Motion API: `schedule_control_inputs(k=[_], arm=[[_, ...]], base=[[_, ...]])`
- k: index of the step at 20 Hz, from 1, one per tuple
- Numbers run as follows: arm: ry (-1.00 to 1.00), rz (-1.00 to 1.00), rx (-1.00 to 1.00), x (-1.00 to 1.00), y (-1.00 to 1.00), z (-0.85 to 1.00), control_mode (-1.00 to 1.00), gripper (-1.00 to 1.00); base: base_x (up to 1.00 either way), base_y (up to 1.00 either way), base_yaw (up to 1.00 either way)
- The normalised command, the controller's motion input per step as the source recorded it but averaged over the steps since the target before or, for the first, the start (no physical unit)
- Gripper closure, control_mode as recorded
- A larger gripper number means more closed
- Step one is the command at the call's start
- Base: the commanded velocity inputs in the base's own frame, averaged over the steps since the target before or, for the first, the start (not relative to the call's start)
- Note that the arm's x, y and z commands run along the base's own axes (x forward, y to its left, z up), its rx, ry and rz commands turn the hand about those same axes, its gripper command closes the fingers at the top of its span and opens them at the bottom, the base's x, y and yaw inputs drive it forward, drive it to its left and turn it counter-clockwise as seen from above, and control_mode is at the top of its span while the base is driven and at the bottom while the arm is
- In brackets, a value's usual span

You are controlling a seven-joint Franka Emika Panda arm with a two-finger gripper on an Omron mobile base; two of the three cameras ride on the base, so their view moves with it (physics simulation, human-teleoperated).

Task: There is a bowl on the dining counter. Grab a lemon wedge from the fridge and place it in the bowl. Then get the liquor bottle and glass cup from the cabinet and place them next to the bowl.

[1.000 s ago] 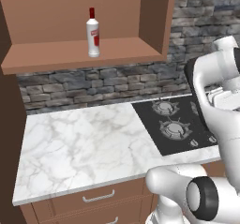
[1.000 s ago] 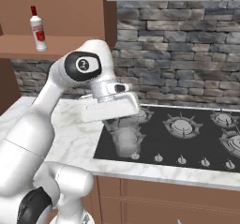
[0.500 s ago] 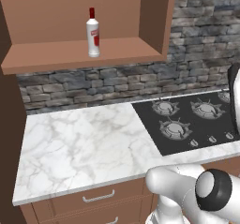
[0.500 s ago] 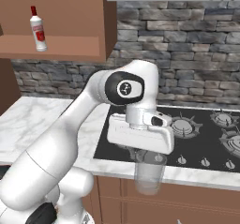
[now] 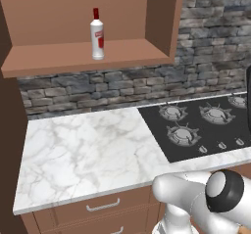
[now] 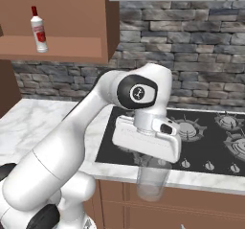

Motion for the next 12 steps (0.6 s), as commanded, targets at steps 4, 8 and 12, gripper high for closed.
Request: schedule_control_inputs(k=[4,8,12], arm=[[0.0,0.0,0.0,0.0,0.0,0.0,1.0,1.0],[0.0,0.0,0.0,0.0,0.0,0.0,1.0,1.0],[0.0,0.0,0.0,0.0,0.0,0.0,1.0,1.0]], base=[[-0.17,-0.49,-0.03],[-0.07,-0.95,-0.12],[-0.03,-1.0,-0.18]])
